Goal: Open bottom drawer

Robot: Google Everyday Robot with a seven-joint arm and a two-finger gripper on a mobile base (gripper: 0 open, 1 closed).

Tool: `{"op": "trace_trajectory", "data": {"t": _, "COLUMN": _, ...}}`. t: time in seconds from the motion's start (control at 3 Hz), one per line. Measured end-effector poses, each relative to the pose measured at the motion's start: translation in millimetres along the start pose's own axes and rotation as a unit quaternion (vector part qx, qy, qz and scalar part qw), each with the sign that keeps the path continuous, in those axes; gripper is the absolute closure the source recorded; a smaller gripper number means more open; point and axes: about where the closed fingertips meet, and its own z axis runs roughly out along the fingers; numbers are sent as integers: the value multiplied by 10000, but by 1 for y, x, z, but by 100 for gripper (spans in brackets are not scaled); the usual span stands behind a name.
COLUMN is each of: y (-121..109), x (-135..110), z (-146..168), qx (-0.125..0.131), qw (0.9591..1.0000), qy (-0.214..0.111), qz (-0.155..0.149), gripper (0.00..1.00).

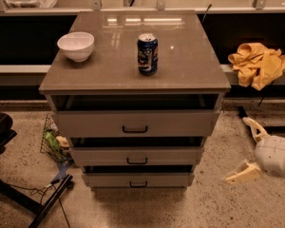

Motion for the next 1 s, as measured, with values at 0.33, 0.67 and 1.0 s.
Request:
{"op": "trace_trajectory", "data": {"t": 0.33, "y": -4, "x": 18, "z": 14, "qx": 193, "qw": 9996, "qy": -91, "qz": -190, "gripper": 0}}
{"op": "trace_trajectory", "data": {"t": 0.67, "y": -5, "x": 19, "z": 16, "qx": 207, "qw": 9995, "qy": -93, "qz": -206, "gripper": 0}}
{"op": "trace_trajectory", "data": {"t": 1.0, "y": 0, "x": 22, "z": 28, "qx": 168, "qw": 9995, "qy": -26, "qz": -251, "gripper": 0}}
